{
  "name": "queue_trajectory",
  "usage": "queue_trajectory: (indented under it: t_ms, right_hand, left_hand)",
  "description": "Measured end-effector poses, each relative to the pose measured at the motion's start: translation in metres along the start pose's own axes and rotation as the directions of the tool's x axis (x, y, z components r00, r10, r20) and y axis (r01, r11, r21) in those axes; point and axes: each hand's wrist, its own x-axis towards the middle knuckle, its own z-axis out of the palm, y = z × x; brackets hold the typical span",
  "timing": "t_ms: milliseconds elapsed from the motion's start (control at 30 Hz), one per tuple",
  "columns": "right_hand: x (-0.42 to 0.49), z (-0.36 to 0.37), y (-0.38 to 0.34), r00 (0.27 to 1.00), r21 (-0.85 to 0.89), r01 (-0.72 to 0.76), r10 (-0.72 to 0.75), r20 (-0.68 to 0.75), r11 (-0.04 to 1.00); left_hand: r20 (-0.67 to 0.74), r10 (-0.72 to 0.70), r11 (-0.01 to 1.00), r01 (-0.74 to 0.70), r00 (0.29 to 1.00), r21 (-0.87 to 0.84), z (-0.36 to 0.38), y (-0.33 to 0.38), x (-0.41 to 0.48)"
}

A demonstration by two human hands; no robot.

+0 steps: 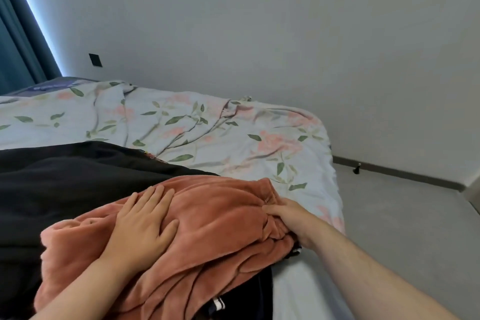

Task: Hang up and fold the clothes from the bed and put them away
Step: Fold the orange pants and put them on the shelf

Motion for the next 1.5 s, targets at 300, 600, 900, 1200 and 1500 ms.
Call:
queue_trajectory:
  t_ms: [300, 600, 900, 1200, 1500]
  right_hand:
    - [0.030, -0.007, 0.003, 0.972, 0.146, -0.206, 0.185, 0.146, 0.968]
    - [0.016, -0.009, -0.006, 0.980, 0.293, -0.155, 0.110, 0.165, 0.943]
    - [-0.038, -0.059, -0.024, 0.979, 0.428, 0.142, -0.190, 0.070, 0.893]
    - [-0.105, -0.124, 0.019, 0.987, 0.528, 0.098, -0.014, -0.160, 0.844]
    - [-0.154, -0.145, 0.041, 0.956, 0.416, 0.047, 0.080, -0.282, 0.908]
  left_hand:
    - [-0.102, 0.044, 0.996, -0.052, 0.994, -0.074, 0.036, -0.009, 0.041]
    - [-0.103, 0.078, 0.987, -0.091, 0.992, -0.130, 0.028, -0.008, 0.033]
    - [-0.023, 0.261, 0.959, -0.262, 0.965, -0.105, -0.002, 0.000, 0.038]
    - [0.064, 0.482, 0.870, -0.486, 0.874, 0.083, -0.019, 0.119, 0.074]
    - [0.456, 0.469, 0.883, -0.405, 0.756, -0.237, 0.006, 0.209, 0.019]
